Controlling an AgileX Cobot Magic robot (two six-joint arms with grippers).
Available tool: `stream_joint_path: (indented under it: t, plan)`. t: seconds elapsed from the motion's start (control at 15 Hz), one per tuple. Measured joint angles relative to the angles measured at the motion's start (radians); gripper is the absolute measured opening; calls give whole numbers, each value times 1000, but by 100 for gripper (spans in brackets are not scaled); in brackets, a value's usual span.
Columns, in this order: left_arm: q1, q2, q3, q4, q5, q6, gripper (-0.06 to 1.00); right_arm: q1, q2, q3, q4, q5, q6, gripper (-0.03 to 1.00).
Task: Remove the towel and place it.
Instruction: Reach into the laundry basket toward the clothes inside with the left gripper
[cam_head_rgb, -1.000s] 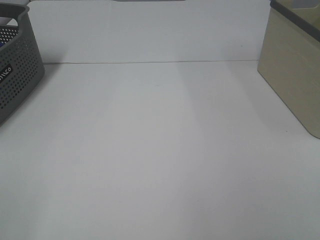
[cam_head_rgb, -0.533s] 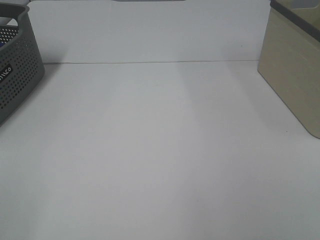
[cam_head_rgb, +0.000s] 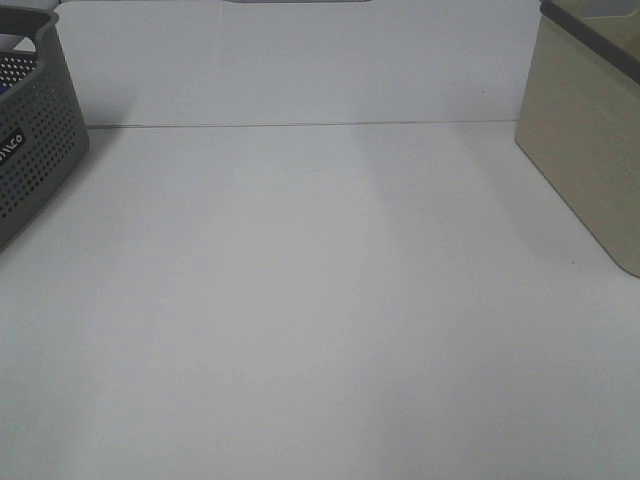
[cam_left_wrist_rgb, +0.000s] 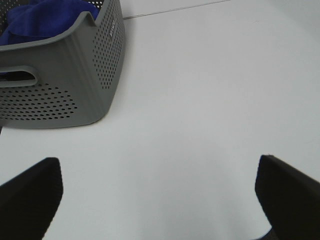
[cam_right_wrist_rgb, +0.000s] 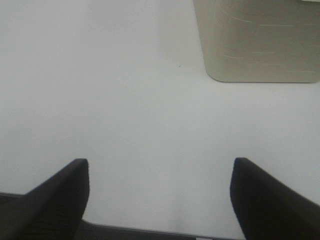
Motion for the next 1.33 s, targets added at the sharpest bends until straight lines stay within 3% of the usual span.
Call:
stream_joint_path:
  t: [1.2, 1.33]
  plan:
    - [0, 3, 0, -4, 0, 0, 99, 0, 0, 0, 0, 0, 0, 76]
    - [0, 79, -43, -19, 41, 0, 99, 0, 0, 0, 0, 0, 0, 76]
